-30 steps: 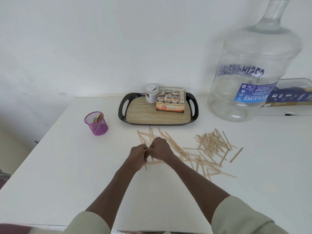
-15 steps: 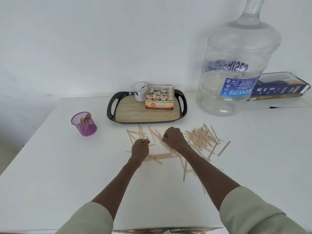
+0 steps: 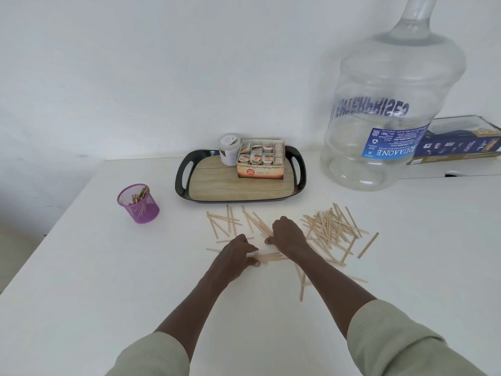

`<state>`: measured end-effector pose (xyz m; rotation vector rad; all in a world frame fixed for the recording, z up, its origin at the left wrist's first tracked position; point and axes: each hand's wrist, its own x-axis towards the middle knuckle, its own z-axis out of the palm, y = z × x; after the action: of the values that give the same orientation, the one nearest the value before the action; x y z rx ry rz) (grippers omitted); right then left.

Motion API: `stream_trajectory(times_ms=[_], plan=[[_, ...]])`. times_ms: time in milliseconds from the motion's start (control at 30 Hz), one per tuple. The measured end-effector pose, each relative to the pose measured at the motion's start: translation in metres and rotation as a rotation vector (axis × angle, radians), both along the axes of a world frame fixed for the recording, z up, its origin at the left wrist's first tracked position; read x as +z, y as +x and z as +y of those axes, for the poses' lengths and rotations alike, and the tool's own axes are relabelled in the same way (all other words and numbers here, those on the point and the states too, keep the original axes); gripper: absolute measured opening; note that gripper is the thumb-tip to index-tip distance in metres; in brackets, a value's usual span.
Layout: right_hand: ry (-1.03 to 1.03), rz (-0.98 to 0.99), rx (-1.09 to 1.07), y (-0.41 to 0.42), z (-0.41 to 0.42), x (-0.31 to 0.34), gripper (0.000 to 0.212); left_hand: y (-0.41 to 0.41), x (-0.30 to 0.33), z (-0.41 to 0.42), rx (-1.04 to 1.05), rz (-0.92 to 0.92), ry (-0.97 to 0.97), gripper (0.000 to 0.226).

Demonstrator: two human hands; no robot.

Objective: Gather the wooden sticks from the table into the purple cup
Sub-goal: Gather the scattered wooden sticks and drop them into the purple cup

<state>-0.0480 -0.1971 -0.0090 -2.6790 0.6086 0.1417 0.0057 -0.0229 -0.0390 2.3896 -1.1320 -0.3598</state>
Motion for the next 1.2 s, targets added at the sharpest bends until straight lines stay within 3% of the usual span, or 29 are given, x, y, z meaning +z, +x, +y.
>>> stream_trajectory(times_ms=[167, 333, 433, 500, 700, 833, 967, 1033, 1100, 1200], plan=[[-0.004, -0.047, -0.055, 0.004, 0.000, 0.001, 0.013, 0.005, -0.002, -0.002, 0.014, -0.124, 0.012, 0.014], [-0.001, -0.006, -0.079, 0.010, -0.001, 0.009, 0.006, 0.007, -0.005, -0.006, -0.003, -0.303, 0.075, 0.019], [0.019, 0.032, -0.083, 0.013, -0.002, 0.010, 0.021, 0.004, -0.005, -0.007, -0.048, -0.435, 0.155, 0.017], [0.020, 0.041, -0.076, 0.014, -0.002, 0.012, 0.018, 0.002, -0.002, -0.006, -0.078, -0.497, 0.226, 0.013], [0.079, 0.033, -0.076, 0.014, -0.010, 0.009, 0.033, 0.003, -0.007, 0.001, -0.075, -0.629, 0.280, 0.024], [0.162, 0.030, -0.097, 0.014, -0.016, 0.011, 0.044, 0.013, 0.001, 0.009, -0.005, -0.576, 0.215, 0.028], [0.206, 0.019, -0.111, 0.015, -0.019, 0.024, 0.047, 0.028, 0.005, 0.020, 0.027, -0.488, 0.176, 0.011], [0.227, 0.009, -0.136, 0.016, -0.020, 0.028, 0.048, 0.037, 0.002, 0.024, 0.054, -0.451, 0.185, 0.014], [0.250, -0.008, -0.162, 0.016, -0.019, 0.030, 0.048, 0.044, 0.001, 0.026, 0.103, -0.331, 0.193, 0.023], [0.293, -0.045, -0.183, 0.018, -0.013, 0.032, 0.047, 0.047, 0.015, 0.023, 0.247, 0.034, 0.081, 0.032]])
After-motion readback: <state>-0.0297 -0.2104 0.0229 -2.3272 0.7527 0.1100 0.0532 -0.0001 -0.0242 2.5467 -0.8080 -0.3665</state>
